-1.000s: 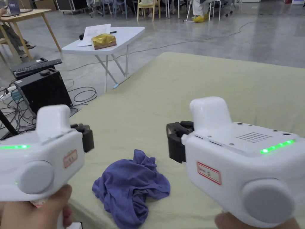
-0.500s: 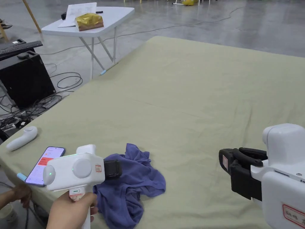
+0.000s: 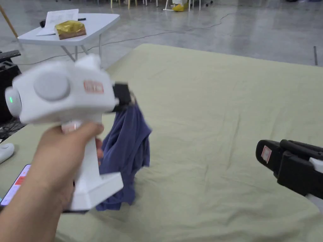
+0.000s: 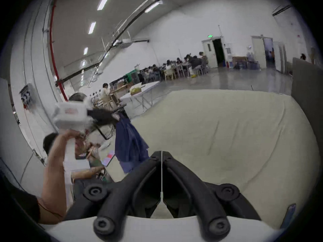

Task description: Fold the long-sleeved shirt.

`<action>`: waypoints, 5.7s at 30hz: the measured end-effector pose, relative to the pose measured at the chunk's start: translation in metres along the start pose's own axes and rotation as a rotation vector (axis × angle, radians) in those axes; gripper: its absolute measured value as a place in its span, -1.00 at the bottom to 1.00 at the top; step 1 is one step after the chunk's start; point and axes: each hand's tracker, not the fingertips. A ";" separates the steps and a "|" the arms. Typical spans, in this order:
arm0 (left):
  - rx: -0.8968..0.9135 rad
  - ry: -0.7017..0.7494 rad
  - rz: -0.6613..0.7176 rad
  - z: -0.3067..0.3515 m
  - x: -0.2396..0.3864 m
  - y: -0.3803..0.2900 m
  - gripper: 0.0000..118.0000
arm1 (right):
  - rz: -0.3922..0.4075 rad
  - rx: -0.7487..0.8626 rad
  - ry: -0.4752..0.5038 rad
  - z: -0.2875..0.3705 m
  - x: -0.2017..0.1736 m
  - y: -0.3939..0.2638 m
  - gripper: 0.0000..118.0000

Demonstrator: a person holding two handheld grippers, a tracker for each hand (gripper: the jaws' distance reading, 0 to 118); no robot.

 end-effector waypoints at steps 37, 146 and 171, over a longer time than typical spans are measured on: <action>-0.462 -0.406 -0.167 -0.172 0.239 -0.227 0.76 | -0.159 0.118 -0.568 0.175 0.169 -0.061 -0.95; -0.371 -0.012 -0.248 -0.378 0.165 -0.075 -0.95 | -0.172 -0.215 -0.674 -0.141 0.402 0.018 -0.84; -0.689 0.079 -0.142 -0.212 0.015 -0.325 -0.92 | -0.441 -0.559 -0.620 -0.017 0.295 -0.246 -0.49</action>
